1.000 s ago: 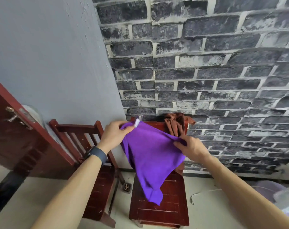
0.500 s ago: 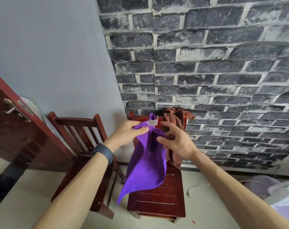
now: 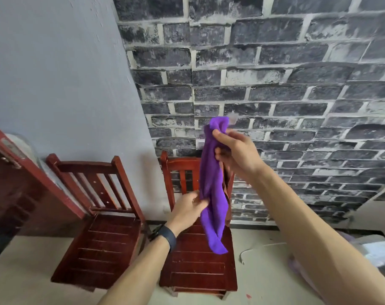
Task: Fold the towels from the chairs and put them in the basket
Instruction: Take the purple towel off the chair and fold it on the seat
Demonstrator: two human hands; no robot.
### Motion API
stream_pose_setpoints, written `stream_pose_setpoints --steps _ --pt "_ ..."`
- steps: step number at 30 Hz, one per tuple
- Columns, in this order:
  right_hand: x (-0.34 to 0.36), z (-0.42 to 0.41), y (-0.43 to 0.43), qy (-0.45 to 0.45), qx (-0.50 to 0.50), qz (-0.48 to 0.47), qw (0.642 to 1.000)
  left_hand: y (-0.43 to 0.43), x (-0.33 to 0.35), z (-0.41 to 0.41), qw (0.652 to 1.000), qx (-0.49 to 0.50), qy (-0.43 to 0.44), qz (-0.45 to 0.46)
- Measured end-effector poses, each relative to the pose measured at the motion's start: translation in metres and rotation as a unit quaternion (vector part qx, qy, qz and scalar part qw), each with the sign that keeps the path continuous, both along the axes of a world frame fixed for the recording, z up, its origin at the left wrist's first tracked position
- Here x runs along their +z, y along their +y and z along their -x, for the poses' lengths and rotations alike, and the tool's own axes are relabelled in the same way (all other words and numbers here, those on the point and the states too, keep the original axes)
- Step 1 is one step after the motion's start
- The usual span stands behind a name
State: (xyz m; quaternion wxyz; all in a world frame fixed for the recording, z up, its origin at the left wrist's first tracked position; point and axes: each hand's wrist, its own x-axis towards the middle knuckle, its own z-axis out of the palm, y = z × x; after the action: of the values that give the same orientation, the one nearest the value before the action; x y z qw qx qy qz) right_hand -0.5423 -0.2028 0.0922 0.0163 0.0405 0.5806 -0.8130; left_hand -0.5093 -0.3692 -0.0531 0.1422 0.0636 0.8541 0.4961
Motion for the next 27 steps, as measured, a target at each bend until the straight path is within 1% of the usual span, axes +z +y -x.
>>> stream_pose_setpoints --steps 1,2,3,4,5,6,8,9,12,14,16,19,22,23,25,27 --pt "-0.005 0.003 0.006 0.002 -0.049 -0.017 0.999 0.006 0.004 0.004 0.999 0.029 0.017 -0.015" --pt "-0.016 0.001 0.013 0.001 -0.106 -0.072 0.992 0.009 0.008 0.008 0.998 0.057 0.030 -0.024" --pt "-0.031 -0.006 0.020 -0.006 -0.162 -0.153 0.975 0.012 0.012 0.011 0.995 0.081 0.040 -0.040" --pt "-0.049 -0.016 0.025 -0.014 -0.195 -0.233 0.952 0.013 0.017 0.015 0.992 0.104 0.040 -0.059" --pt "-0.066 -0.029 0.027 -0.017 -0.189 -0.295 0.937 0.015 0.021 0.018 0.989 0.119 0.038 -0.077" --pt "-0.083 -0.042 0.026 -0.018 -0.146 -0.334 0.931 0.016 0.023 0.020 0.987 0.133 0.031 -0.089" --pt "-0.106 -0.068 0.020 -0.023 -0.038 -0.375 0.926 0.021 0.028 0.022 0.982 0.146 -0.003 -0.116" --pt "-0.111 -0.076 0.017 -0.023 -0.016 -0.385 0.922 0.025 0.028 0.022 0.980 0.143 -0.030 -0.135" --pt "-0.123 -0.078 0.017 -0.030 -0.039 -0.372 0.927 0.033 0.030 0.015 0.967 0.106 -0.107 -0.205" --pt "-0.128 -0.074 0.019 -0.038 -0.049 -0.358 0.932 0.034 0.031 0.010 0.956 0.085 -0.130 -0.250" --pt "-0.132 -0.071 0.020 -0.047 -0.060 -0.353 0.932 0.032 0.029 0.008 0.949 0.071 -0.141 -0.273" --pt "-0.134 -0.069 0.017 -0.048 -0.043 -0.395 0.916 0.029 0.021 0.007 0.950 0.092 -0.150 -0.259" --pt "-0.138 -0.068 0.011 -0.071 0.011 -0.404 0.912 0.024 0.009 0.009 0.957 0.116 -0.145 -0.223" --pt "-0.139 -0.067 0.010 -0.071 0.015 -0.403 0.912 0.022 0.007 0.009 0.958 0.118 -0.146 -0.217" --pt "-0.137 -0.065 0.009 -0.068 0.004 -0.357 0.932 0.016 0.006 0.007 0.956 0.111 -0.152 -0.224" --pt "-0.131 -0.065 0.009 -0.085 -0.004 -0.249 0.965 0.008 0.005 0.007 0.961 0.105 -0.143 -0.214"
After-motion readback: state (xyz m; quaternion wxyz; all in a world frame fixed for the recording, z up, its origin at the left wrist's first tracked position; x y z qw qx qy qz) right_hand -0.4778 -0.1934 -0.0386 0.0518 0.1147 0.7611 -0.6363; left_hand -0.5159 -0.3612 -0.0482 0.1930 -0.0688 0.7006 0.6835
